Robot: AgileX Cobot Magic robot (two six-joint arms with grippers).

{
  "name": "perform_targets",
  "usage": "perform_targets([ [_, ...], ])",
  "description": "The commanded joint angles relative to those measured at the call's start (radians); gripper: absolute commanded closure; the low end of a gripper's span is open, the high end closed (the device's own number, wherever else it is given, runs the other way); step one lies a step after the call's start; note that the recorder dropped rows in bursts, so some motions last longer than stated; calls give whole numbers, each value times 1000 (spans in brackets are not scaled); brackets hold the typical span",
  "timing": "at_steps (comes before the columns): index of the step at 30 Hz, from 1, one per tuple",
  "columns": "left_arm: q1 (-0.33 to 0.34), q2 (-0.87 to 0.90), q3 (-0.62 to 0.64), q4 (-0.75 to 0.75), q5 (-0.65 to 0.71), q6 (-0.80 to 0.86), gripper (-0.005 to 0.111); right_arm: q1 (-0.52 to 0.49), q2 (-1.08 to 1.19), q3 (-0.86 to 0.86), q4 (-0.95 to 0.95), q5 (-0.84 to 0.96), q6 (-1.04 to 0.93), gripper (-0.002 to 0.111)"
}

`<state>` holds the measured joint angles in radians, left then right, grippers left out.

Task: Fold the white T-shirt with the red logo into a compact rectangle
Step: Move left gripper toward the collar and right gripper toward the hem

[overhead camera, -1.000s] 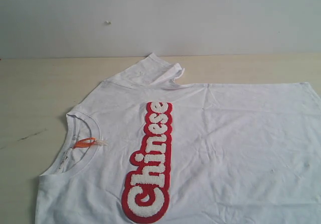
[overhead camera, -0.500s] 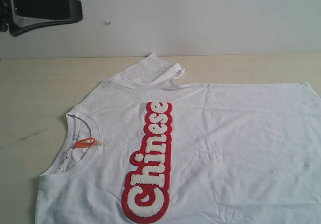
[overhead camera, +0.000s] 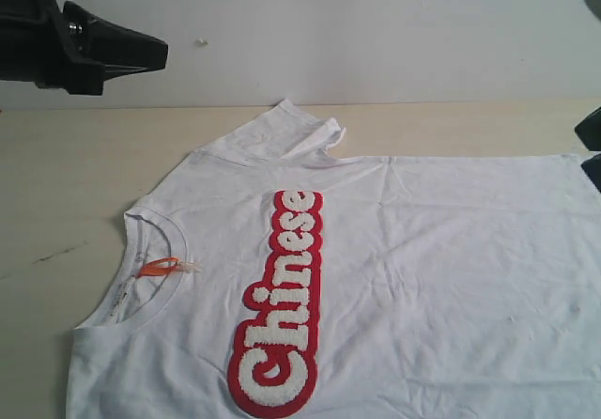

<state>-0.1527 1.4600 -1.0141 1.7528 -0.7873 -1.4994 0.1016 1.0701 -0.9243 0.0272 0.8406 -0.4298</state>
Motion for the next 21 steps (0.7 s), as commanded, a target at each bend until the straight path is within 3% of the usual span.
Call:
perform_targets([
  [1, 4, 0, -6, -8, 64, 126, 107, 3, 75, -11, -1, -16, -31, 108],
  [6, 4, -2, 2, -8, 69, 336, 107, 3, 95, -11, -1, -20, -52, 108],
  [11, 4, -29, 107, -8, 114, 640, 107, 3, 95, -11, -1, -51, -74, 108],
  [15, 4, -46, 172, -8, 191, 644, 107, 3, 95, -11, 0, -94, -74, 108],
  [21, 0, -76, 172, -8, 160, 549, 107, 3, 95, -11, 0, -96, -74, 108],
])
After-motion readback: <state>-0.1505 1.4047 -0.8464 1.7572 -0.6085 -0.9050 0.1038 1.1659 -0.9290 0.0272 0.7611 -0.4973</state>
